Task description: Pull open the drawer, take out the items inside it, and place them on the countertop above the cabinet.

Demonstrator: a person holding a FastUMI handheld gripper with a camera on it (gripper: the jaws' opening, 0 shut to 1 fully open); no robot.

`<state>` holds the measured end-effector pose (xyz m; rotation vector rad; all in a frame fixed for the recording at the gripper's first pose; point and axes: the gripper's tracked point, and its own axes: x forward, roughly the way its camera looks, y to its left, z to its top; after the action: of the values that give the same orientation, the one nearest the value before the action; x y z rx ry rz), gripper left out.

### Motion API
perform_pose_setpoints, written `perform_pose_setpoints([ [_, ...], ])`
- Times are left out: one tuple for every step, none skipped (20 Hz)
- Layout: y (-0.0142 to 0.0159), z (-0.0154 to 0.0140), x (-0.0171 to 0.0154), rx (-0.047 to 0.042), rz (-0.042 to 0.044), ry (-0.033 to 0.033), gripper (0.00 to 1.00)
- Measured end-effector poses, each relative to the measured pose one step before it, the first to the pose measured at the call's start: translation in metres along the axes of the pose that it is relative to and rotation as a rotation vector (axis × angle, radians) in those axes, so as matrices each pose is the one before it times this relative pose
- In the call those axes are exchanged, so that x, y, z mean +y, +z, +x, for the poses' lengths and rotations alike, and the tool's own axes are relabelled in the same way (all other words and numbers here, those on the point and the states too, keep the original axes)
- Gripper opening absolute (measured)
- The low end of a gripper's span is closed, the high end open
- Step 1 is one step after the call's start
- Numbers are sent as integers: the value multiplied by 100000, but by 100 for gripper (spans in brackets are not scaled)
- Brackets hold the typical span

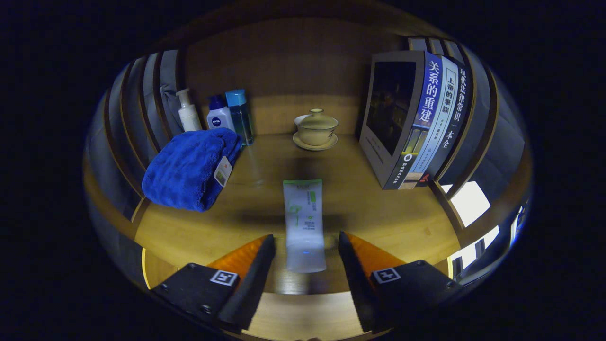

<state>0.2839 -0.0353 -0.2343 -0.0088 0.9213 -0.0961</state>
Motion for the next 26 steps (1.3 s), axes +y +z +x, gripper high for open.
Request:
perform_pose_setpoints([
  [301, -128, -25, -1412, -9, 67, 94],
  [302, -483, -145, -1102, -258, -390, 95],
  [454, -925, -132, -2115, -82, -820, 95],
  [953, -1139, -125, -4734, -684, -59, 95],
  [1131, -1234, -15, -5156, -1634, 251, 95],
  [1421, -1726, 1, -5180, -1744, 405, 95],
  [1372, -2034, 145, -4487, -1726, 1101, 95],
  [1300, -2123, -153, -4363, -1637, 103, 96],
  [1409, -2115, -323, -4561, -1978, -34, 96],
  [1282, -2070, -42, -4653, -3081, 738, 96],
  [951, -1750, -266, -4495, -3443, -406, 97],
  [585, -1923, -287, -3973, -2774, -341, 97],
  [263, -2049, -25, -2777, -1163, 422, 97],
  [-282, -1883, 409, -1251, 775, 1582, 96],
  [-872, -2058, 420, -415, 2600, 1900, 96],
  [-782, -2022, 1045, -502, 3402, 3118, 96],
  [-741, -1750, 907, -1001, 3542, 2850, 96],
  [-991, -1569, 825, -615, 3254, 2680, 96],
  [-1392, -1157, 634, 605, 3641, 1967, 95],
  [-1603, -1299, 696, 1358, 4704, 2274, 95],
  [-1418, -959, 678, 1059, 4112, 1760, 95],
  [-1464, -690, 121, 1143, 3301, 460, 95],
  [-1714, -394, 25, 2664, 2025, 1282, 95],
  [-1807, -267, -102, 2672, 1840, 274, 94],
  [-1666, -116, -351, 2719, 1422, -172, 94],
  [-1597, 101, -667, 2578, 583, -1322, 94],
])
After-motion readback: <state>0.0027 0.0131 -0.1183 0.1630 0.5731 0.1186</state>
